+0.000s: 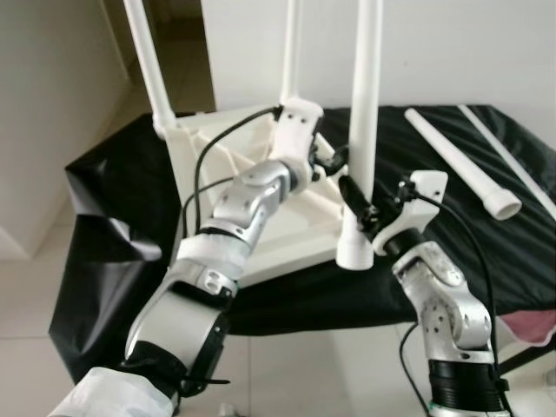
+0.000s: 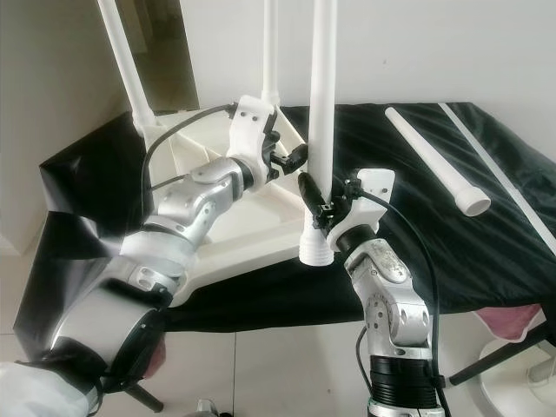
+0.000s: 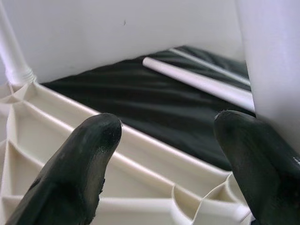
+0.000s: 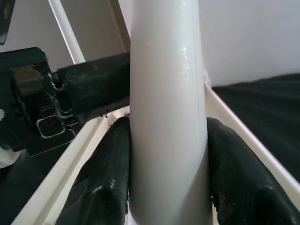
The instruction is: Building children table
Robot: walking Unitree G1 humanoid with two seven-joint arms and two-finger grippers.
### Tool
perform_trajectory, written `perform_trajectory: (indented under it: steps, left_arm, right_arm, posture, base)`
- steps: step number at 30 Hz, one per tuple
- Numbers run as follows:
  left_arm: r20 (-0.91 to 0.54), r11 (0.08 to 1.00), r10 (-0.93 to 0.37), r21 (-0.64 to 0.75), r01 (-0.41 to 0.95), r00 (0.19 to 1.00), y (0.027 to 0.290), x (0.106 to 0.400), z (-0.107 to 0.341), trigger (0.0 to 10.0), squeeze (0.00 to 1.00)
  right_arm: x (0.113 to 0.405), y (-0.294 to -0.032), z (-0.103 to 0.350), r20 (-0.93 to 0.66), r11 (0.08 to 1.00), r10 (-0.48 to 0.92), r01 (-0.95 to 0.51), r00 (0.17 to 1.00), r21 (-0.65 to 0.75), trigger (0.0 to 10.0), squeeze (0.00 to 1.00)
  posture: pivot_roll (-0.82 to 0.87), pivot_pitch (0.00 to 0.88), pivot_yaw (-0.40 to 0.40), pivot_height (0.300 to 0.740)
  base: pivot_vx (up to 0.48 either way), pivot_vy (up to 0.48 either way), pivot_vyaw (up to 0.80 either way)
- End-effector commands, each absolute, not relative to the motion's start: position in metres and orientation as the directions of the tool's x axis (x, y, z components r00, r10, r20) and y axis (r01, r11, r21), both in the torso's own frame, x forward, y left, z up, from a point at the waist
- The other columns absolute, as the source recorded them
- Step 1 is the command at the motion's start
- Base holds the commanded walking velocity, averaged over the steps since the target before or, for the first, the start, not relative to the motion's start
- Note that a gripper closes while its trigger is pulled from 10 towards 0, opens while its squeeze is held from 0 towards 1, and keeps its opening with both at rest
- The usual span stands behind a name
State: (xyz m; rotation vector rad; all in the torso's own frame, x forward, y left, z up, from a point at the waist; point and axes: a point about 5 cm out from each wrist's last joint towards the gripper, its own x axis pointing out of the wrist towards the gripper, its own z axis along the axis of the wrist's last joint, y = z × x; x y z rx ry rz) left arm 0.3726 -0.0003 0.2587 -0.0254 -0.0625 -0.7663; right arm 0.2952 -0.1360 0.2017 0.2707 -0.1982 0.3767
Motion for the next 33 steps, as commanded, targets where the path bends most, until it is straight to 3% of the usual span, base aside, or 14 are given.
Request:
perform_trajectory:
  steps: [1, 15, 33]
  left_arm:
    - [0.128, 0.429, -0.900, 0.077, 0.900, 0.418, -0.025, 0.350, 0.283, 10.0, 0.00]
    - [0.167, 0.382, -0.915, 0.064, 0.922, 0.368, -0.031, 0.340, 0.294, 10.0, 0.00]
    - [0.102, 0.500, -0.866, 0.144, 0.854, 0.490, -0.028, 0.363, 0.296, 10.0, 0.00]
  right_arm:
    - [0.299, -0.126, 0.193, 0.188, 0.882, 0.364, -0.403, 0.912, 0.246, 10.0, 0.00]
    - [0.305, -0.122, 0.199, 0.208, 0.887, 0.344, -0.390, 0.916, 0.249, 10.0, 0.00]
    - [0.299, -0.120, 0.209, 0.273, 0.866, 0.382, -0.445, 0.883, 0.229, 10.0, 0.00]
  posture:
    - [0.04, 0.000, 0.023, 0.740]
    - [0.03, 0.000, 0.016, 0.740]
    - [0.03, 0.000, 0.011, 0.740]
  base:
    - [0.000, 0.000, 0.00]
    - [0.000, 0.000, 0.00]
    - [0.000, 0.000, 0.00]
